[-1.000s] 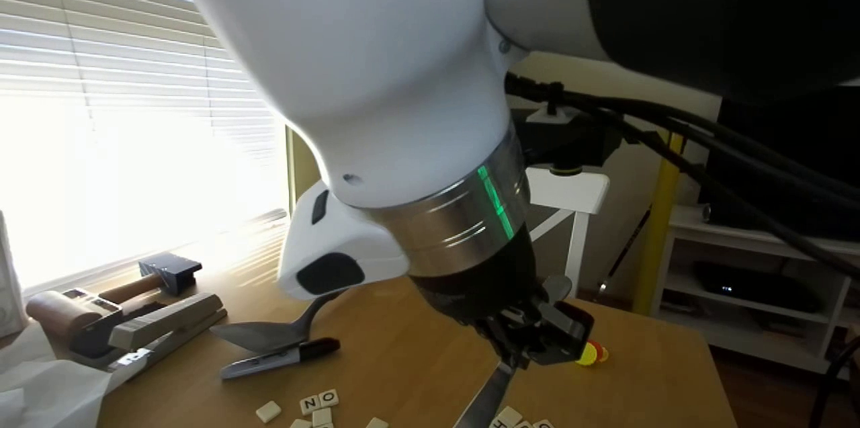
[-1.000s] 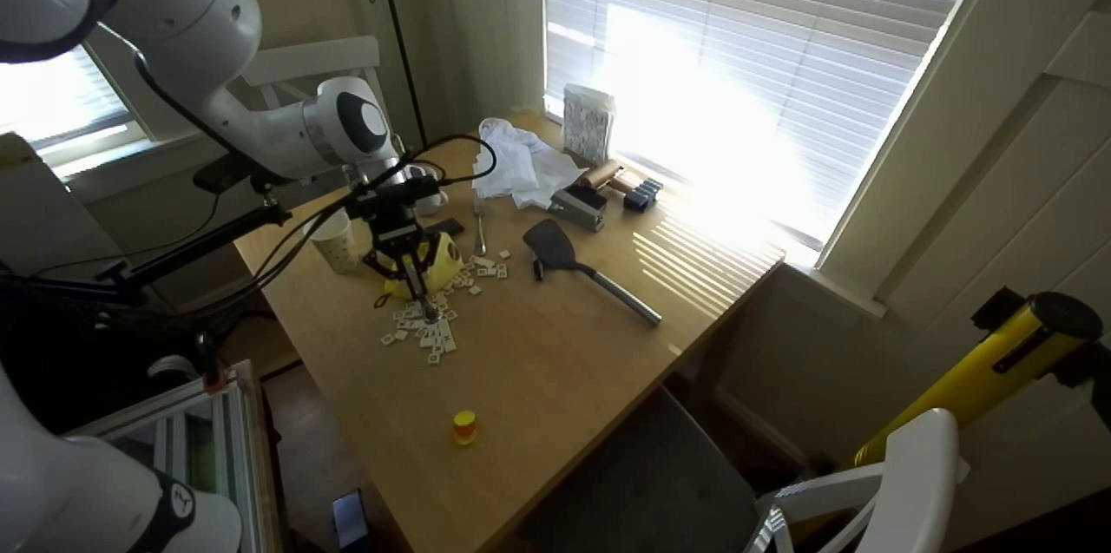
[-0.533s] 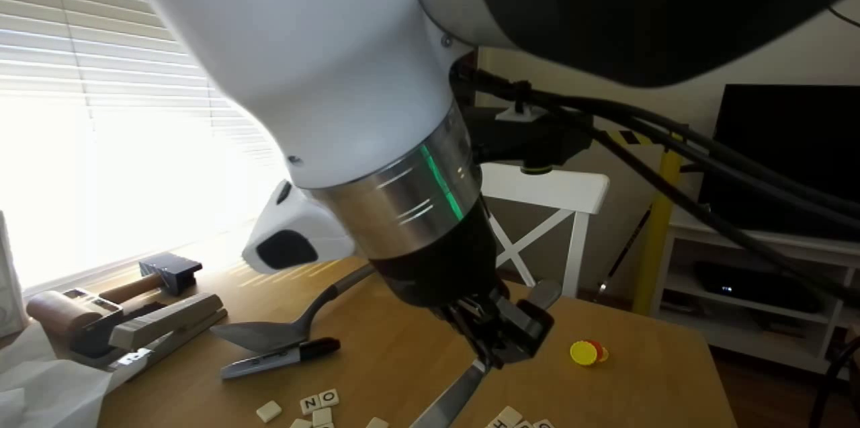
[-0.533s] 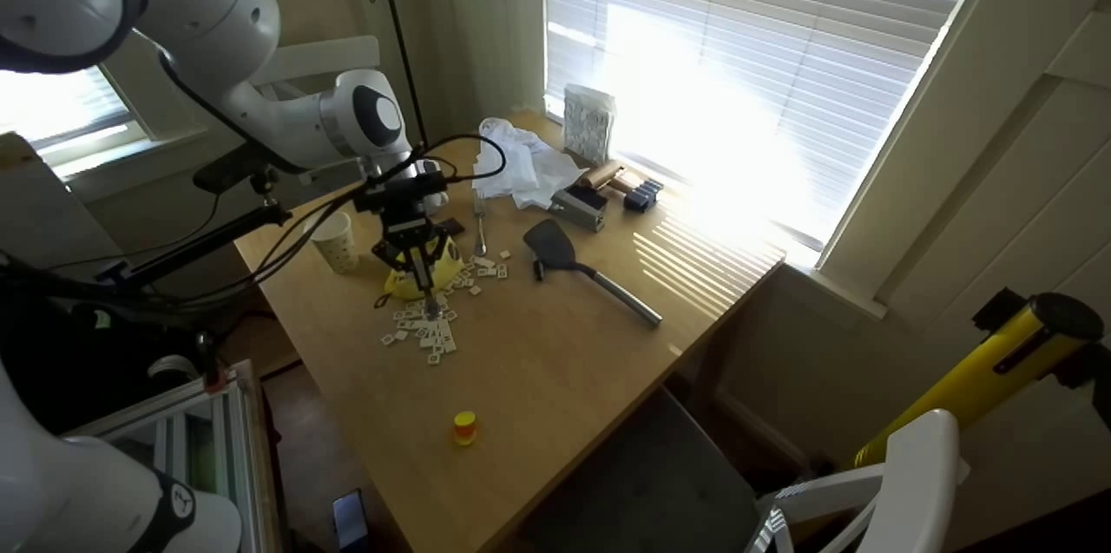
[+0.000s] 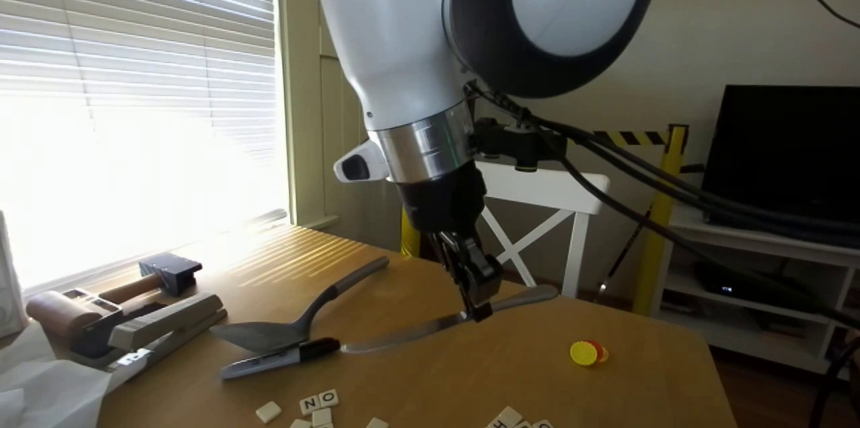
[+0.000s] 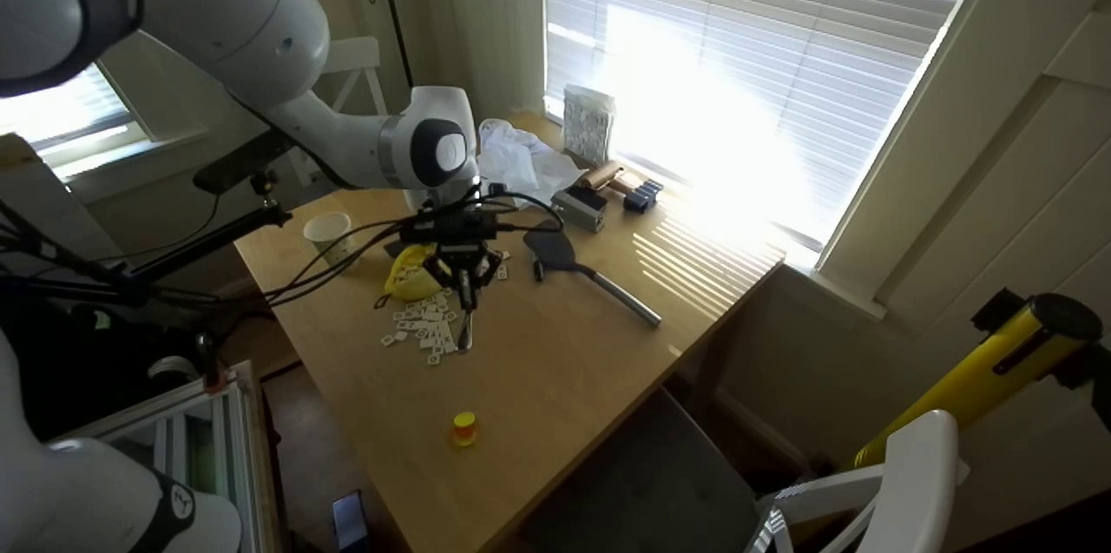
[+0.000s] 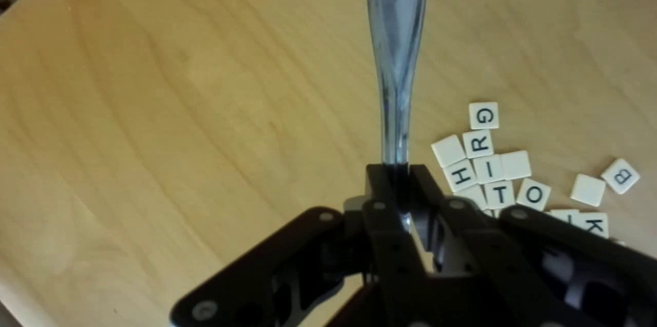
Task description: Drag the scrabble letters with the butter knife
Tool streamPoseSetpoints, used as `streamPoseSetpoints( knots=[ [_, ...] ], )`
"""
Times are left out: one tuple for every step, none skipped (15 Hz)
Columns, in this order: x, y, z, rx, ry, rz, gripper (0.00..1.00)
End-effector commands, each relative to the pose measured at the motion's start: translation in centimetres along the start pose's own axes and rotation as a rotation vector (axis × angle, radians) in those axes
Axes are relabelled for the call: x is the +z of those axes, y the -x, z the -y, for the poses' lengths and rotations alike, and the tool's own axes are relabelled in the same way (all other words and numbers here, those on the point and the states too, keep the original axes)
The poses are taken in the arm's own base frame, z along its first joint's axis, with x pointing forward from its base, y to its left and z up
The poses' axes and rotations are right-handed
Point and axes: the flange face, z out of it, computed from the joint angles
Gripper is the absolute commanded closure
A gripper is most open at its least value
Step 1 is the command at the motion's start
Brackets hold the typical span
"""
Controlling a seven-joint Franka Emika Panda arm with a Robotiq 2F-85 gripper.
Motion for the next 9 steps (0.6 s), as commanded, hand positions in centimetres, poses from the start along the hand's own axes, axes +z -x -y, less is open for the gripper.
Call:
streamPoseSetpoints(
  knots=[
    [0.6, 4.0, -2.4, 0.177, -0.038, -0.091, 0.96],
    [0.9, 4.8, -3.0, 0.226, -0.046, -0.111, 0.96],
    [1.1, 5.3, -3.4, 0.271, -0.053, -0.137, 0.96],
    [1.4, 3.8, -3.7, 0.186, -0.038, -0.090, 0.85],
    [1.6, 4.4, -4.1, 0.216, -0.043, -0.105, 0.85],
    [1.7, 4.7, -4.2, 0.232, -0.044, -0.112, 0.85],
    [1.7, 4.8, -4.1, 0.240, -0.045, -0.113, 0.85],
    [1.7, 4.8, -4.0, 0.243, -0.046, -0.114, 0.96],
    [2.1, 4.5, -3.8, 0.250, -0.144, -0.131, 0.96]
  ],
)
